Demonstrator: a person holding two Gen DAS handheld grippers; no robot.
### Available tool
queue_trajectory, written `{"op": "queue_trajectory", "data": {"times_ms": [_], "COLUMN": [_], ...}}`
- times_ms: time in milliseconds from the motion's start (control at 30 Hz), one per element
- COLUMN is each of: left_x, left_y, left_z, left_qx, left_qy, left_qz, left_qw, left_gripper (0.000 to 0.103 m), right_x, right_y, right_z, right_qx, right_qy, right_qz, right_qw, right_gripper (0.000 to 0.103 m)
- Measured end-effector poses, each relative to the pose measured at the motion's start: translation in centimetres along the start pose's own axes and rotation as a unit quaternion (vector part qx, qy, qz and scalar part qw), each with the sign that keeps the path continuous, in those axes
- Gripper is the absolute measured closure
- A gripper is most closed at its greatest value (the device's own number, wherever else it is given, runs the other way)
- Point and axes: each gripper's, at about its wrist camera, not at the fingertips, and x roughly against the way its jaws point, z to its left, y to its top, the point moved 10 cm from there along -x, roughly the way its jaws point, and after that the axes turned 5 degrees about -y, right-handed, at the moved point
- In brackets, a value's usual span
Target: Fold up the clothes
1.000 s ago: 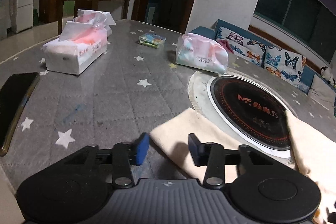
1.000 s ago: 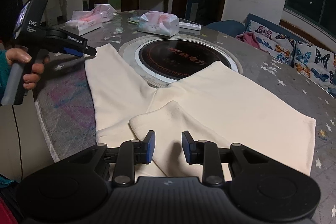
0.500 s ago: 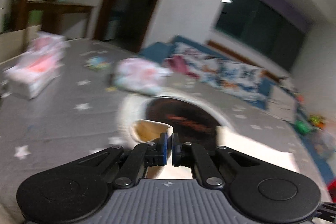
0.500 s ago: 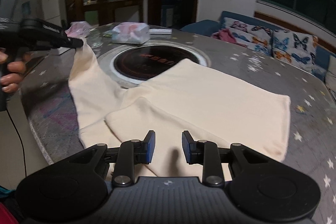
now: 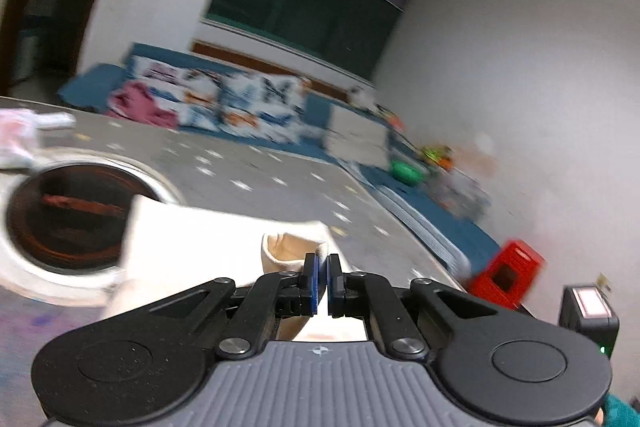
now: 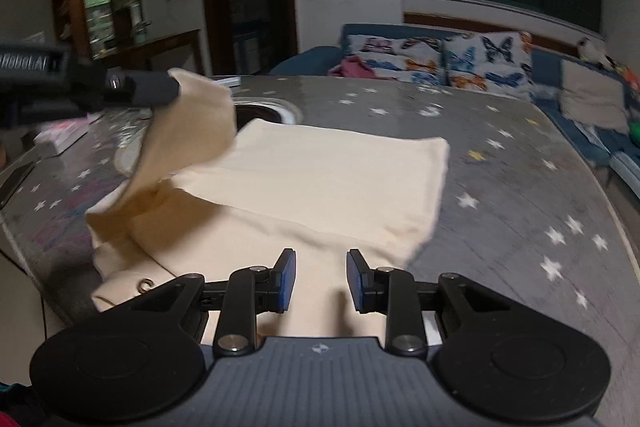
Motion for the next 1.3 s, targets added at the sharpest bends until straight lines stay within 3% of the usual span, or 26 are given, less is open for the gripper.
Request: {"op": "queue_trajectory", "data": {"times_ms": [200, 300, 367, 467, 700, 833, 900, 1133, 1300], "left_x": [-3.4, -3.5, -2.8, -1.2, 1.8, 3.1, 3.4, 3.0, 0.6], "left_y": [-4.1, -5.8, -6.2, -6.2, -5.8, -6.5, -6.8, -5.3, -3.4], "left_z": [-2.2, -1.9, -1.3, -0.1, 7.0, 9.9, 10.8, 10.2, 9.0], "left_qx": [-0.02, -0.019, -0.02, -0.026, -0.007, 0.005, 0.004, -0.016, -0.033], "left_qy": [-0.03, -0.032, -0.03, -0.022, 0.06, 0.086, 0.092, 0.089, 0.069], "left_qz": [0.067, 0.095, 0.099, 0.094, 0.086, 0.092, 0.097, 0.091, 0.078], "left_qw": [0.9971, 0.9947, 0.9944, 0.995, 0.9945, 0.9921, 0.991, 0.9918, 0.9941], "left_gripper": [0.095, 0.083, 0.071, 0.063, 0.065, 0.066, 0.07, 0.073, 0.073], "right_x": [0.7, 0.8, 0.8, 0.5, -1.8, -3.0, -3.6, -3.6, -2.8], "right_y": [-0.8, -0.7, -0.5, -0.2, 0.0, 0.1, 0.1, 1.2, 2.1], "right_z": [-2.2, -2.9, -2.9, -2.1, -0.5, -0.3, -0.3, -0.5, 0.2], "right_qx": [-0.024, -0.036, -0.039, -0.035, -0.023, -0.026, -0.028, -0.008, -0.001], "right_qy": [-0.024, -0.03, -0.027, -0.015, -0.007, -0.01, -0.012, -0.039, -0.027], "right_qz": [0.002, 0.001, 0.001, 0.004, 0.015, 0.021, 0.023, 0.013, -0.004], "right_qw": [0.999, 0.999, 0.999, 0.999, 1.0, 0.999, 0.999, 0.999, 1.0], "right_gripper": [0.076, 0.076, 0.076, 0.076, 0.076, 0.08, 0.091, 0.091, 0.091]}}
